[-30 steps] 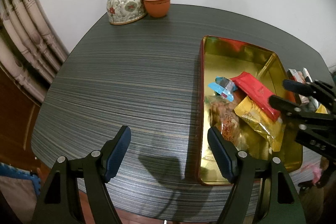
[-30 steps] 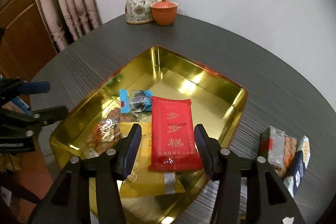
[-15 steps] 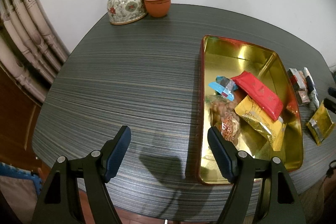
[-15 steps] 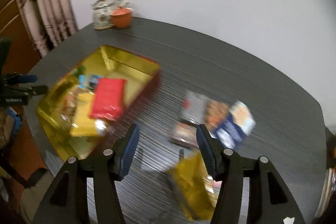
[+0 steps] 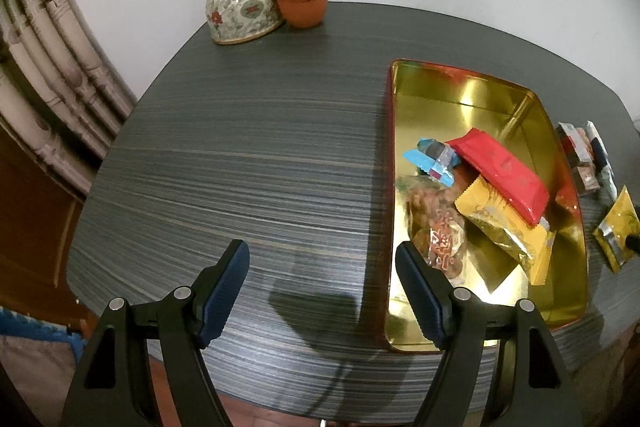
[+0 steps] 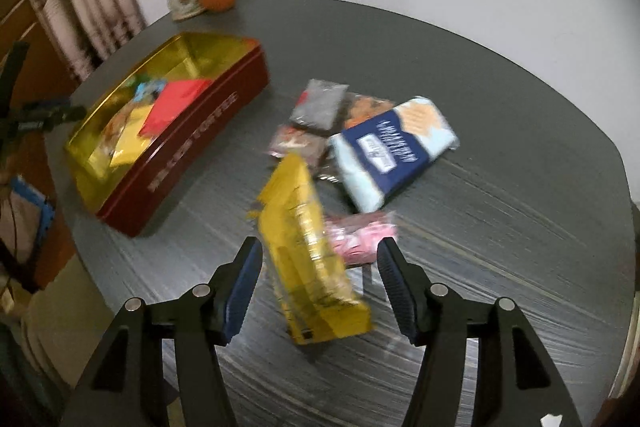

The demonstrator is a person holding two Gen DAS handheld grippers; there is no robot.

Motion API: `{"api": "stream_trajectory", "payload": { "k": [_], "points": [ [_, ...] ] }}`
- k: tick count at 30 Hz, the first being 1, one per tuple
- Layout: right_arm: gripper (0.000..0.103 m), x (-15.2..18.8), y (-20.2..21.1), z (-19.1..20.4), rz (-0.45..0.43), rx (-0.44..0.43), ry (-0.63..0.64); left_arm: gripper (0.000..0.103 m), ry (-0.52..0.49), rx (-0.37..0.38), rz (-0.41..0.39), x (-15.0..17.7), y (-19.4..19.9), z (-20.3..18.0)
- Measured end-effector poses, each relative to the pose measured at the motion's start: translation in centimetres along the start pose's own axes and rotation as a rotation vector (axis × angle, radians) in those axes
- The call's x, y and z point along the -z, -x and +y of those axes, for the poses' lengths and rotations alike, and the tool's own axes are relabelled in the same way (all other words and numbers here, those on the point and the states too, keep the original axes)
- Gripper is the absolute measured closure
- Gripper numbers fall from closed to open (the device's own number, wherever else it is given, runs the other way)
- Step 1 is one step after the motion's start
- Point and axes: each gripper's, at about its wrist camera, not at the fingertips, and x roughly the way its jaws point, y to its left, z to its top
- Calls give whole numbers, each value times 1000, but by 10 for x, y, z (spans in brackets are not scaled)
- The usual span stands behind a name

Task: Organize snacks
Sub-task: 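Move the right gripper to the large yellow packet and grasp it, then lift the yellow packet with the right gripper while the left gripper grasps the pink-and-brown packet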

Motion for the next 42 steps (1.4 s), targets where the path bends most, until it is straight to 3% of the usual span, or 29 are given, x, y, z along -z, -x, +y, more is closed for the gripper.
{"api": "stream_trajectory", "payload": {
  "k": [9, 13, 17, 25, 42],
  "points": [
    [58, 1, -15, 27, 25, -45, 65, 27, -6, -2, -1, -1, -1, 0],
    [58, 0, -24, 33, 25, -38, 67, 27, -5, -2, -2, -1, 0, -1],
    [39, -2, -25, 35, 10, -23, 75, 27, -4, -4, 1, -1, 0, -1],
    [39, 5, -36, 31, 84, -50, 132, 27, -14, -8, 1, 0, -1, -3],
    [49, 23, -36, 32, 68, -34, 80, 27, -31, -21, 4, 2, -4, -6]
  ]
}}
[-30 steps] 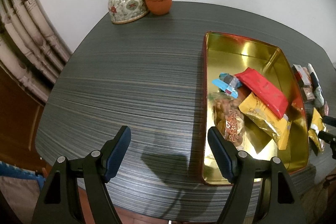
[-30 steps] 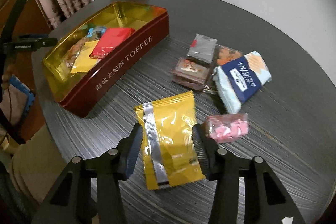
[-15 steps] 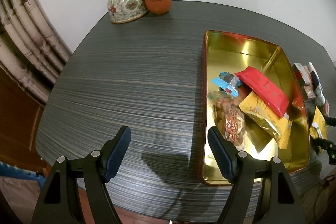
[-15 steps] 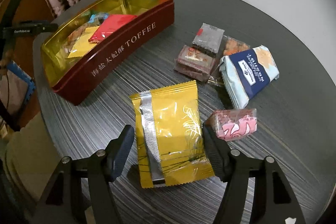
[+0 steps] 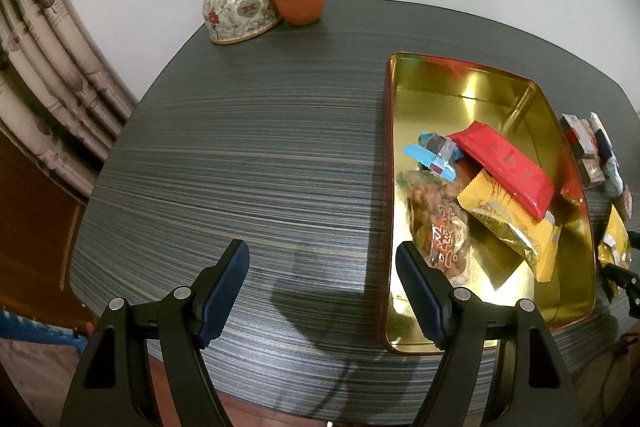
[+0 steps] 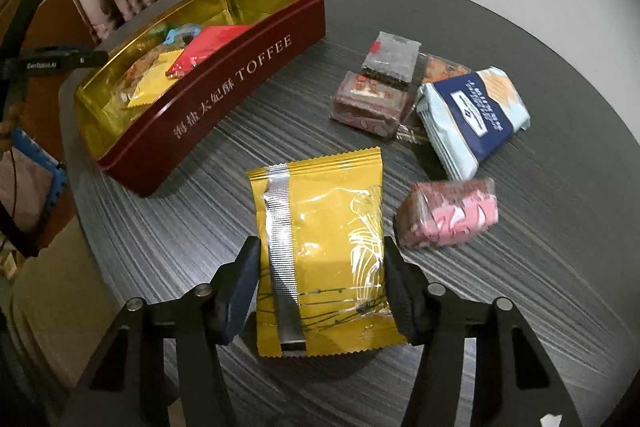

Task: Organize snacks
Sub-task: 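Lift the yellow packet with the right gripper while the left gripper grasps the pink-and-brown packet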

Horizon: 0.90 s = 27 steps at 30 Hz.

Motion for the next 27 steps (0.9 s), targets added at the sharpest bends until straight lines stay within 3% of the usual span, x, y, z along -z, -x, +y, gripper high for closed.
{"api": "stream_trajectory", "payload": {
  "k": [18, 27],
  "points": [
    [49, 35, 63, -49, -99, 61, -124, 27, -45, 14, -43, 1, 12, -23],
    [49, 31, 73, -107, -140, 196, -288, 27, -130, 62, -54, -1, 26, -71]
  ]
}}
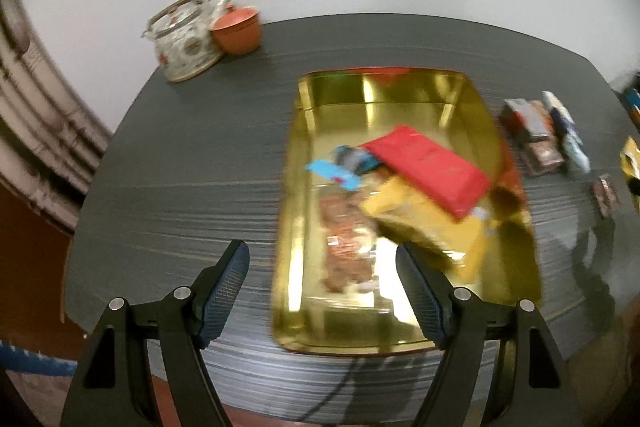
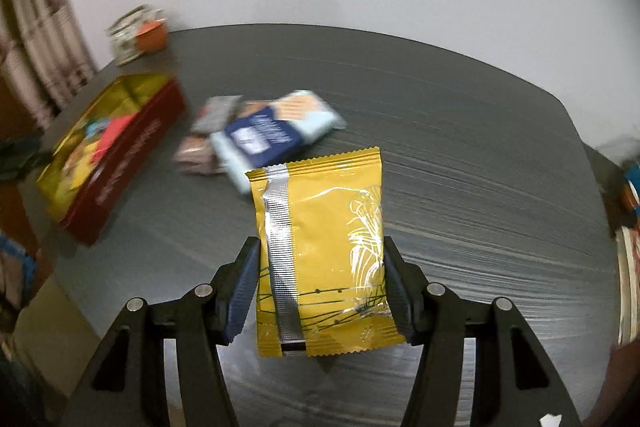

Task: Organize snacks
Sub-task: 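Lift the yellow packet with the right gripper while the left gripper grasps the pink-and-brown packet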

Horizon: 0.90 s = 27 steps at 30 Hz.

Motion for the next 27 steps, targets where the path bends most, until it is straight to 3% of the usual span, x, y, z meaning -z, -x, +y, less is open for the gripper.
{"api": "stream_trajectory", "payload": {
  "k": [7, 12, 18, 27],
  "points": [
    [49, -1, -26, -31, 46, 89, -89, 27, -51, 74, -6, -13, 13, -57],
    [49, 5, -39, -42, 71, 102, -129, 27, -76, 149, 17, -25, 13, -110],
    [49, 11, -44, -57, 80, 102, -178, 27, -123, 178, 59, -32, 6, -181],
    [49, 15, -46, -71, 94, 94, -217, 27, -131, 223, 111, -48, -7, -241]
  ]
}}
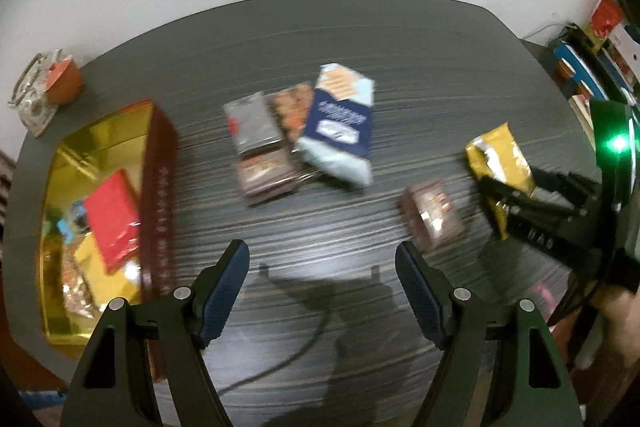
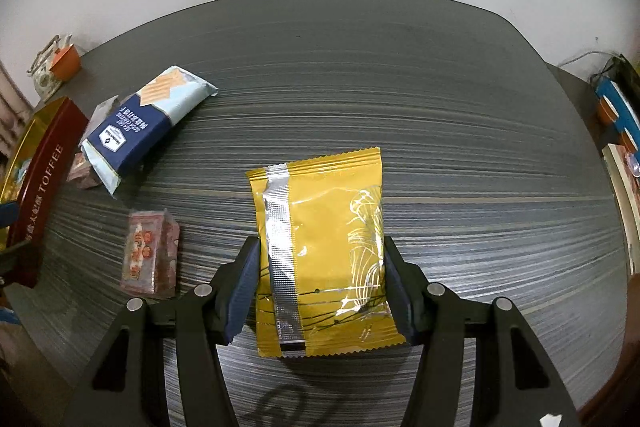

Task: Organize snacks
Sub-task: 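Lift the yellow packet with the right gripper while the left gripper grasps the pink-and-brown packet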

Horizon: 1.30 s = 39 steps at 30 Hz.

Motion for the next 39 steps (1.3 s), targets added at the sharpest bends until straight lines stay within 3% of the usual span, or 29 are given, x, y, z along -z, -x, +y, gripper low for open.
{"api": "stream_trajectory", "payload": {
  "k": [6, 18, 24, 31, 39],
  "points": [
    [48, 1, 1, 0, 4, -7, 2, 27, 51, 68, 35, -11, -22, -20],
    [48, 7, -2, -5, -7, 3, -16, 29, 50, 42, 67, -24, -50, -48],
    [46, 10, -7, 4, -8, 22, 2, 38, 58, 61, 96, -25, -63, -51],
    [45, 12, -12, 11, -10, 26, 6, 62, 49, 121, 95, -28, -66, -56],
    [45, 12, -12, 13, -11, 28, 4, 64, 48, 97, 98, -27, -70, -61]
  ]
}}
